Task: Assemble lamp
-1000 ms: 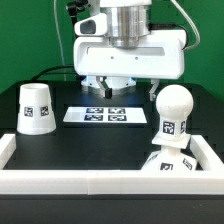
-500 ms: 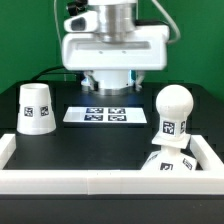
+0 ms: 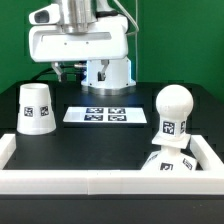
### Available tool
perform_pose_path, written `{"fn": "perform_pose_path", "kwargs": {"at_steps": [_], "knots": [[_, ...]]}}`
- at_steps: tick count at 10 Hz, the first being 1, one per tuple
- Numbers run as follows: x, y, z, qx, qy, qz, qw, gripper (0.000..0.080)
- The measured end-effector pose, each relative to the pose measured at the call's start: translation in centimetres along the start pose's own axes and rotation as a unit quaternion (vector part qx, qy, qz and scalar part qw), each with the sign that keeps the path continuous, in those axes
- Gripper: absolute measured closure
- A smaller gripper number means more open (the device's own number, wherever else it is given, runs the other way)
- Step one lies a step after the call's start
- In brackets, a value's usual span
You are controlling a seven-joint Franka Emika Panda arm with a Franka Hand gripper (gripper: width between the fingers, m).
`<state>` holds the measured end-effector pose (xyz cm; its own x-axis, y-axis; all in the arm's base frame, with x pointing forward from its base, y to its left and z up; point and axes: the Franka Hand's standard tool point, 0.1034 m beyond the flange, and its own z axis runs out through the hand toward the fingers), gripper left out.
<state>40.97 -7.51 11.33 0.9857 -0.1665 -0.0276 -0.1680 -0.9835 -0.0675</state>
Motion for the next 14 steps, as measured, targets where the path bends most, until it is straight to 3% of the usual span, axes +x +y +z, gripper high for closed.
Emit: {"fn": "perform_pose_path", "kwargs": {"at_steps": [4, 5, 8, 11, 14], "knots": [[-0.1, 0.1, 0.1, 0.000, -0.002, -0.005, 1.000, 0.0101], [-1.0, 1.2, 0.3, -0.002, -0.008, -0.025, 1.000, 0.0101], [-1.4, 4.4, -0.4, 0.002, -0.004, -0.036, 0.999, 0.0101], [-0.8, 5.8, -0.7, 0.001, 0.001, -0.044, 0.999, 0.0101], [-1.0, 6.1, 0.2, -0.001, -0.001, -0.051, 0.999, 0.0101]]}}
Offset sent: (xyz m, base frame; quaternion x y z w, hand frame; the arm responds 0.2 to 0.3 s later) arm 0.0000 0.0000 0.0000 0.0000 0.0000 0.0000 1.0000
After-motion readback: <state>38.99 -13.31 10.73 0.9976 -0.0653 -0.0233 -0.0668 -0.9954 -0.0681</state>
